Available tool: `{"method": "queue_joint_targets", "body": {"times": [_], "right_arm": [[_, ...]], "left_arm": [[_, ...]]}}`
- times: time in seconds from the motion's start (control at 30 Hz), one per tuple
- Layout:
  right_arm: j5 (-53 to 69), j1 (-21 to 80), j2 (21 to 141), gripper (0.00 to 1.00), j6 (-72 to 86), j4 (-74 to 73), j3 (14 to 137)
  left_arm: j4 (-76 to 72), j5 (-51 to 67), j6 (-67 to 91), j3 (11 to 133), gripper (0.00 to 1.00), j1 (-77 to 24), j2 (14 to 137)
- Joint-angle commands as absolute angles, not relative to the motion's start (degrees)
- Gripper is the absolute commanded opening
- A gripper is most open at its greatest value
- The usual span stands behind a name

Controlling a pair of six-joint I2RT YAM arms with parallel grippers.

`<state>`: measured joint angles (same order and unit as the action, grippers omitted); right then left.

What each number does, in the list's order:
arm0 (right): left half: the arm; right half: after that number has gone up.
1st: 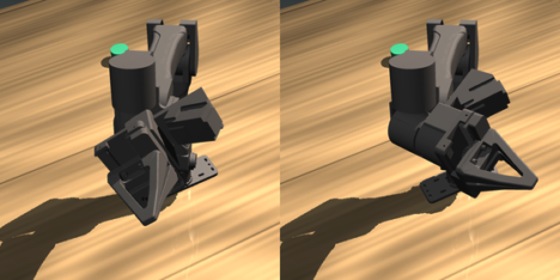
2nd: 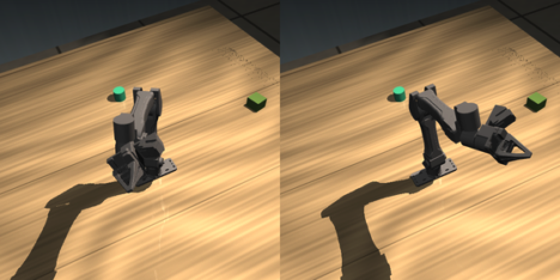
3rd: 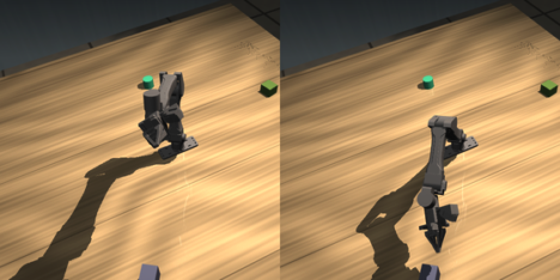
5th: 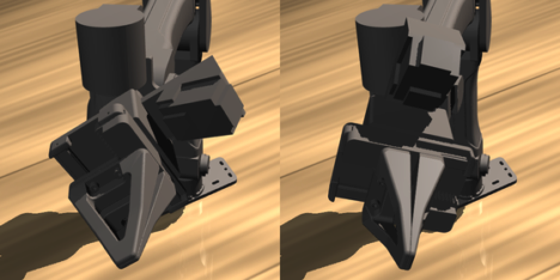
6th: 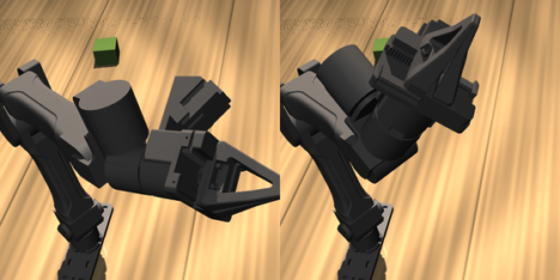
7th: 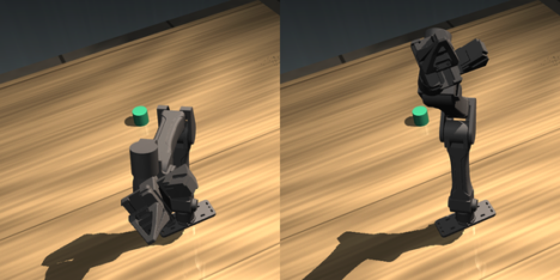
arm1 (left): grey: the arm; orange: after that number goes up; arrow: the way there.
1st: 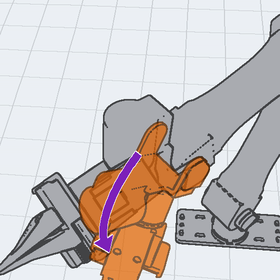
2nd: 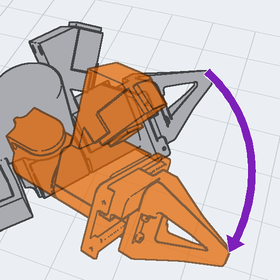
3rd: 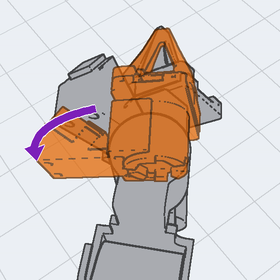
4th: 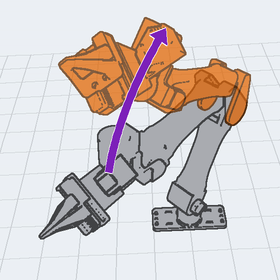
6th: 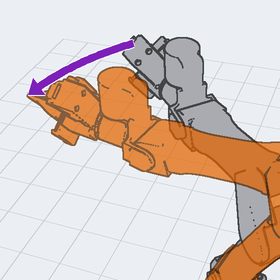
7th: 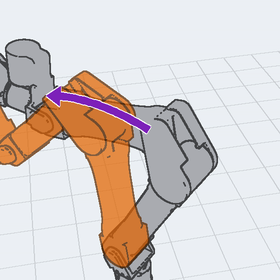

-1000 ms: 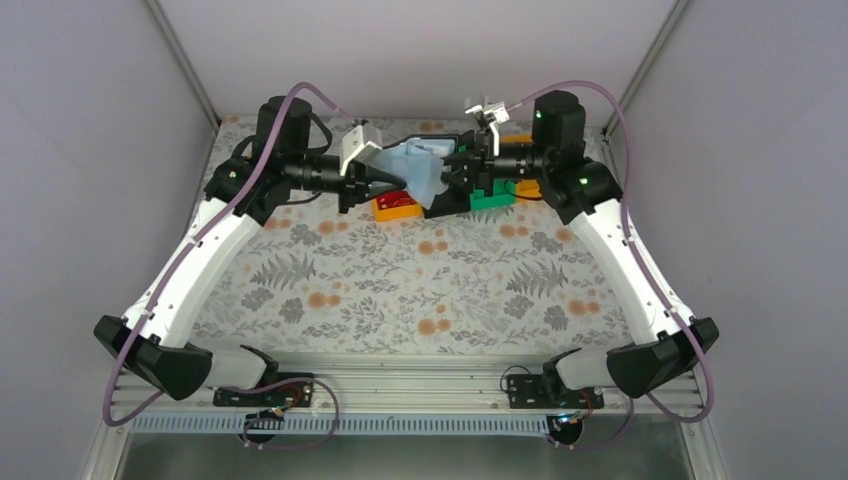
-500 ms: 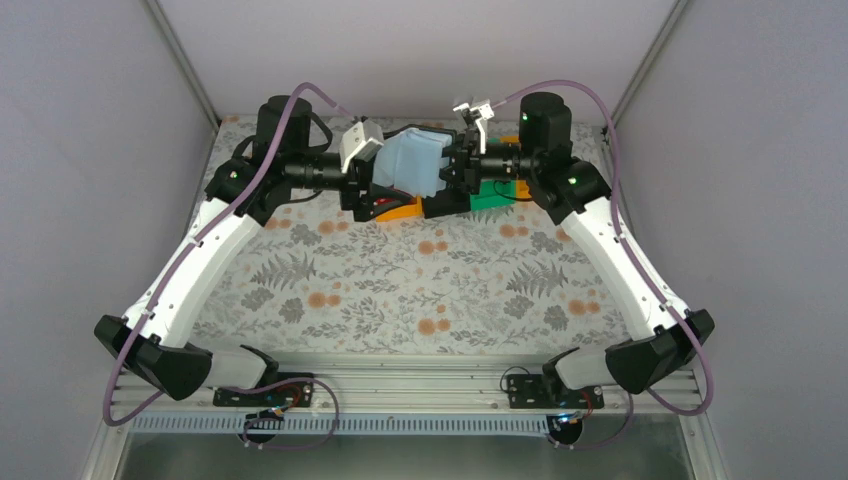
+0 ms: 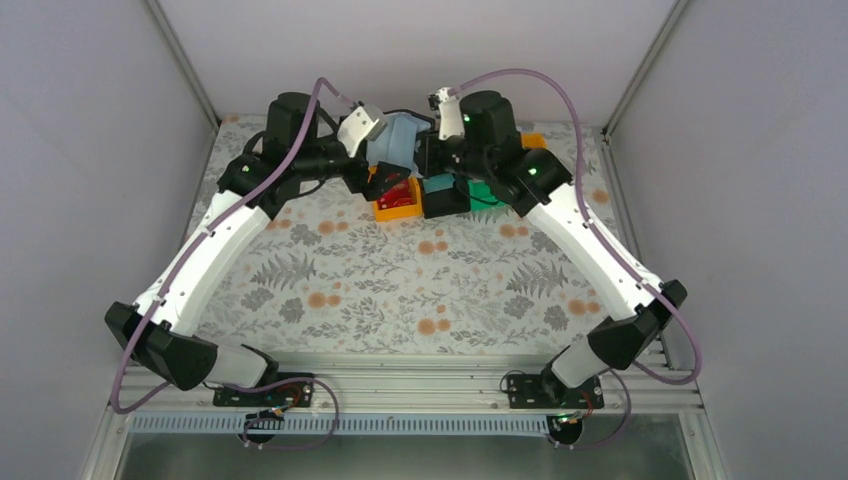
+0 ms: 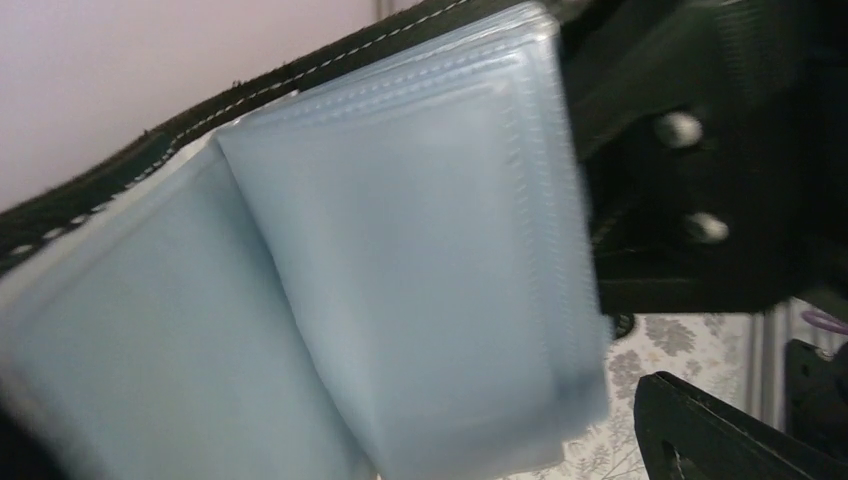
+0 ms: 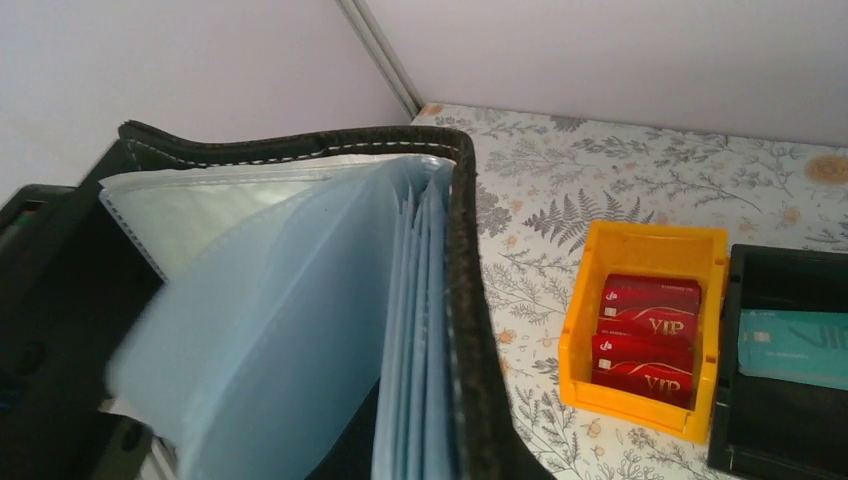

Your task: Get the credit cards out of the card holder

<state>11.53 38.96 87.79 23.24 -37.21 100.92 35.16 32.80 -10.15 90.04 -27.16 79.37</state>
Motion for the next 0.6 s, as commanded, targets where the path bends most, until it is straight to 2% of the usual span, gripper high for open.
{"method": "queue_joint_targets", "body": {"times": [0.0,0.17,0.3,0.57], "right_arm": [[2.0,43.0,91.1,0.04,26.0,-41.1,107.4],[3.7,45.3,94.0,0.04,23.1,-42.3,111.3],[6.8,43.7,92.0,0.04,20.7,-41.9,110.0],[23.2,38.5,88.1,0.04,15.8,-39.1,103.9]], "left_arm": [[33.6,26.9,-7.5,89.8,1.0,-27.3,80.2],[33.9,21.9,-7.0,89.4,1.0,-27.1,80.3],[35.0,14.6,-8.6,88.4,0.99,-25.6,79.4],[36.2,19.8,-10.3,85.5,0.78,-23.1,75.9]]}}
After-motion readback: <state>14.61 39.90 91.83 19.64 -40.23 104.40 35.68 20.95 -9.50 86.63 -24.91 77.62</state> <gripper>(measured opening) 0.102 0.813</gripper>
